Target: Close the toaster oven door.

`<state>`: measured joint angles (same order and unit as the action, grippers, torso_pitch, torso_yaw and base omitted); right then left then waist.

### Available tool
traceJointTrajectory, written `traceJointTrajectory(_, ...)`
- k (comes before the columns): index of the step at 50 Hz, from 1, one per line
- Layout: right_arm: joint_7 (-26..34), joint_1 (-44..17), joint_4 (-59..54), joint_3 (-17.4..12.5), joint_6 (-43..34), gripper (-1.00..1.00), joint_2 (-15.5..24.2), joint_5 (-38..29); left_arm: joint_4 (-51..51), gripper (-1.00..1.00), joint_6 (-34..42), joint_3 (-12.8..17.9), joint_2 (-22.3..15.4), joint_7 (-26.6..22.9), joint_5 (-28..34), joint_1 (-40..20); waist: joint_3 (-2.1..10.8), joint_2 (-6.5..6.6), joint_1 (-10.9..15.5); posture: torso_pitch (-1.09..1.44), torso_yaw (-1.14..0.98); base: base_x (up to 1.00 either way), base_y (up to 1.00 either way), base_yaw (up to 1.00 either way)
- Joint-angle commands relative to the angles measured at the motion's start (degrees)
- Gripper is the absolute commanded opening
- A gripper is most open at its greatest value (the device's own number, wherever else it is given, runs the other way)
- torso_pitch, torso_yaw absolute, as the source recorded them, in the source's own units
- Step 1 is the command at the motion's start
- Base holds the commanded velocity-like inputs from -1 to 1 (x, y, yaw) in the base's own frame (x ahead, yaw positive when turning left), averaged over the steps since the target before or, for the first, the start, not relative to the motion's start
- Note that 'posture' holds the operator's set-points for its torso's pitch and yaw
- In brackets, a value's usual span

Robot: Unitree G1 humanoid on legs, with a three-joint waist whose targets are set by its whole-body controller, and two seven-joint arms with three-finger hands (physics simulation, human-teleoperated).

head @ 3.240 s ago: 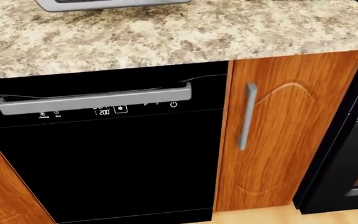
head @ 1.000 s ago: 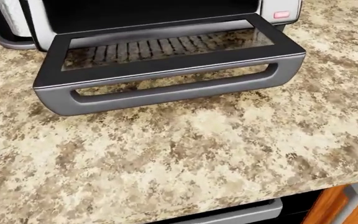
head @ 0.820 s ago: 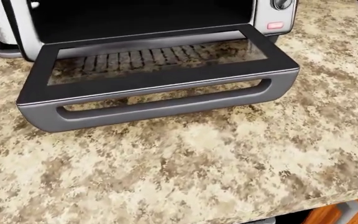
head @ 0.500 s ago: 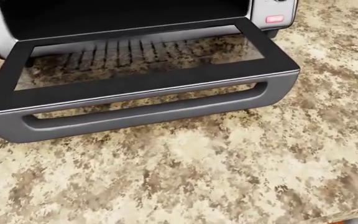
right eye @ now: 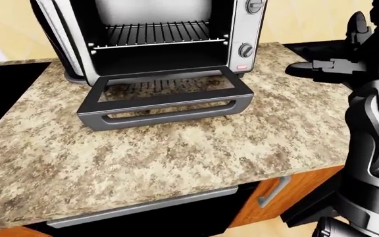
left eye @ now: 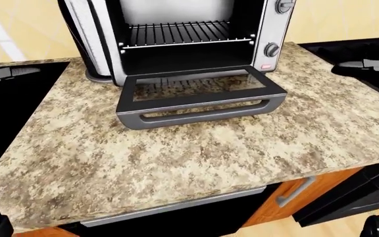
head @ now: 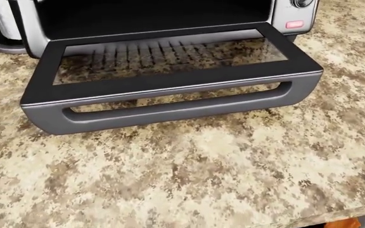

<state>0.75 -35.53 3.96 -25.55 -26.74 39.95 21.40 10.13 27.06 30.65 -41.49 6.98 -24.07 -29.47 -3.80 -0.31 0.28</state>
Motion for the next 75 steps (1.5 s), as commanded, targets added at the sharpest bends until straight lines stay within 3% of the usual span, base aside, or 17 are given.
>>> traceJointTrajectory(1, -0.22, -1.5, 1.5, -0.64, 1.52, 1.0, 1.37, 0.19, 1.73, 1.0, -1.43, 0.73, -1.26, 0.01, 0.0, -1.45, 1.22, 0.2, -0.04, 0.0, 0.0, 0.0, 0.0, 0.0)
traceJointTrajectory(9, 0.99, -0.53, 1.33, 0.04, 3.3, 1.0, 0.88, -3.54, 1.72, 1.0, -1.61, 0.67, -1.09, -0.12, 0.17, -1.34, 2.42, 0.53, -0.01, 0.0, 0.0, 0.0, 0.0, 0.01)
traceJointTrajectory(17, 1.35, -0.7, 2.11, -0.46, 2.33, 1.0, 0.61, -3.29, 1.74, 1.0, -1.29, 0.7, -1.34, -0.09, 0.07, -1.6, 0.98, -1.29, 1.02, 0.0, 0.0, 0.0, 0.0, 0.96)
traceJointTrajectory(22, 1.04, -0.89, 1.53, -0.04, 3.06, 1.0, 0.73, -4.32, 1.7, 1.0, -1.62, 0.58, -1.12, -0.23, 0.29, -1.39, 1.97, -1.02, 2.05, 0.0, 0.0, 0.0, 0.0, 1.0)
traceJointTrajectory(26, -0.02, -1.28, 0.16, -0.09, 3.03, 1.0, 0.55, -5.22, 1.41, 1.0, -2.03, 0.58, -1.09, -0.33, 0.4, -1.41, 1.33, 1.25, -0.09, 0.0, 0.0, 0.0, 0.0, 0.0)
traceJointTrajectory(28, -0.05, -1.52, 0.12, -0.53, 2.42, 1.0, 0.51, -4.21, 1.41, 1.0, -1.91, 0.57, -1.19, -0.36, 0.38, -1.52, 2.19, 4.15, -0.42, 0.0, 0.0, 0.0, 0.0, 0.0)
traceJointTrajectory(29, -0.07, -1.55, 0.38, -0.75, 1.91, 1.0, 0.5, -3.32, 1.33, 1.0, -1.93, 0.62, -1.22, -0.37, 0.36, -1.53, 0.96, 2.45, -0.03, 0.0, 0.0, 0.0, 0.0, 0.0)
traceJointTrajectory(33, 0.15, -1.09, 1.27, -0.74, 1.96, 1.0, 0.93, -2.42, 1.78, 1.0, -1.27, 0.7, -1.47, -0.09, 0.06, -1.71, 1.24, 1.21, -0.33, 0.0, 0.0, 0.0, 0.0, 0.0)
traceJointTrajectory(42, -0.27, -1.34, 0.75, -0.95, 2.34, 1.0, 1.47, -1.31, 1.72, 1.0, -1.12, 0.72, -1.69, 0.01, -0.01, -1.83, 1.73, 0.93, -0.14, 0.0, 0.0, 0.0, 0.0, 0.0)
traceJointTrajectory(43, -0.21, -1.25, 0.81, -0.8, 2.68, 1.0, 1.53, -1.43, 1.8, 1.0, -1.0, 0.78, -1.76, 0.04, -0.11, -1.86, 2.87, 0.99, -0.14, 0.0, 0.0, 0.0, -0.12, 0.0)
traceJointTrajectory(48, -0.05, -1.04, 1.12, -0.7, 2.86, 1.0, 1.48, -1.2, 1.86, 1.0, -0.84, 0.86, -1.86, 0.07, -0.32, -1.83, 3.45, 2.47, -0.5, 0.0, 0.0, 0.0, -0.22, 0.0)
traceJointTrajectory(53, 0.27, -0.9, 1.64, -0.8, 2.6, 1.0, 1.41, -0.94, 1.85, 1.0, -0.98, 0.95, -1.98, -0.02, -0.27, -1.69, 2.63, -0.56, -0.07, 0.0, 0.0, 0.0, -0.23, 0.0)
traceJointTrajectory(55, 0.41, -0.9, 1.52, -0.77, 2.73, 1.0, 1.44, -0.99, 1.62, 1.0, -1.18, 0.88, -2.0, 0.01, -0.16, -1.8, 3.12, -4.06, -0.08, 0.0, 0.0, 0.0, -0.23, 0.0)
traceJointTrajectory(56, 0.4, -0.99, 1.54, -0.8, 2.6, 1.0, 1.47, -0.9, 1.58, 1.0, -1.24, 0.87, -2.02, 0.01, -0.11, -1.79, 2.89, -1.77, -0.34, 0.0, 0.0, 0.0, -0.23, 0.0)
traceJointTrajectory(65, -0.38, -1.53, 0.22, -0.09, 3.03, 1.0, 1.51, -2.59, 1.39, 1.0, -1.91, 1.06, -2.08, -0.16, 0.17, -1.4, 0.8, -0.4, -0.72, 0.0, 0.0, 0.0, -0.05, 0.0)
traceJointTrajectory(69, -1.01, -1.66, -0.59, 0.97, 4.21, 1.0, 1.38, -5.81, 0.35, 1.0, -2.92, 0.78, -1.76, -0.02, 1.45, -1.09, 1.43, 2.6, -1.55, 0.0, 0.0, 0.0, 0.0, 0.0)
traceJointTrajectory(75, -1.75, -2.99, -1.19, 1.01, 2.72, 1.0, 0.74, -7.91, -2.34, 1.0, -5.32, 0.44, -1.85, 2.07, 3.97, -1.95, 1.73, 1.37, -0.89, 0.0, 0.0, 0.0, 0.0, 0.0)
